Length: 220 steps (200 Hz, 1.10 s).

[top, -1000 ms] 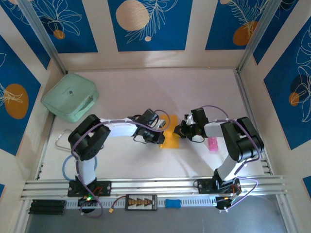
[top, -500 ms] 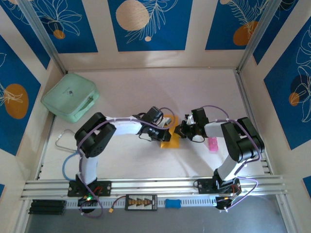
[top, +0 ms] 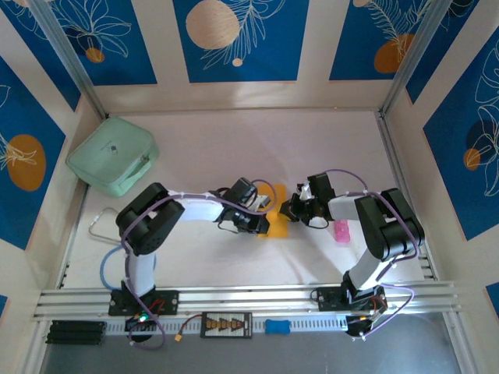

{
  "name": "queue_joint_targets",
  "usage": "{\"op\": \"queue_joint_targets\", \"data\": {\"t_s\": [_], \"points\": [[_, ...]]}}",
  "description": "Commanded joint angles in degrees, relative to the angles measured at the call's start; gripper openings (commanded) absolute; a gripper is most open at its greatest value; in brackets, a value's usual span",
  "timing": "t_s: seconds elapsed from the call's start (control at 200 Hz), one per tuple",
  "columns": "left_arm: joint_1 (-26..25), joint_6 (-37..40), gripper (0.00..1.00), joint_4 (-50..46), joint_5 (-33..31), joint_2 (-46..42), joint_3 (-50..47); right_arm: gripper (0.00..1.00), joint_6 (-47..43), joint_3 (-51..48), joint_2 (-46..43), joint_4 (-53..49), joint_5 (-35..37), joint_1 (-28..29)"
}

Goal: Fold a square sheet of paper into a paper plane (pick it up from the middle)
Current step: Fold the triangle a second time at the center of the table, then turn over the paper at the center of the table.

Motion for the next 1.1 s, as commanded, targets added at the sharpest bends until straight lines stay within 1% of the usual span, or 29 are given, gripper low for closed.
{"op": "queue_joint_targets", "data": {"t_s": [0.0,0.33,0.47,0.58,0.66,0.76,0.85,0.92,1.005,1.095], "points": [[-0.28,0.33,0.07,-5.52,-0.85,-1.89,-3.06,0.0,-0.72,-1.88,0.64,-5.67,4.3,-0.71],[-0.15,0.7,0.08,-6.0,-1.22,-4.67,-6.72,0.0,-0.94,-1.59,0.47,-6.05,4.09,-0.94],[-0.15,1.74,0.07,-8.8,-2.98,-7.18,-6.67,0.0,-1.2,-1.55,0.32,-5.53,3.4,-0.96],[-0.15,2.0,0.07,-8.39,-3.23,-11.09,-6.97,0.0,-1.76,-1.4,0.31,-4.45,2.02,-1.02],[-0.08,2.04,0.07,-7.75,-4.77,-14.21,-7.01,0.0,-2.76,-0.36,0.31,-4.22,0.44,-1.04],[0.87,1.53,0.07,-6.58,-4.82,-15.01,-5.79,0.0,-4.37,1.19,-0.55,-4.24,-1.55,-1.03],[1.79,1.71,0.07,-6.09,-3.89,-13.11,-3.23,0.04,-5.44,2.73,-2.46,-5.03,-2.99,-1.04],[2.07,2.19,0.07,-6.15,-3.56,-10.93,-0.26,0.09,-5.86,3.52,-4.51,-6.06,-3.04,-0.95],[2.18,2.76,0.07,-6.44,-3.62,-7.97,3.52,0.12,-5.89,3.85,-7.37,-8.73,-1.45,-0.92],[2.26,3.95,0.07,-7.96,-3.88,-4.56,7.56,0.19,-5.52,2.49,-10.91,-10.85,0.46,-0.96]]}}
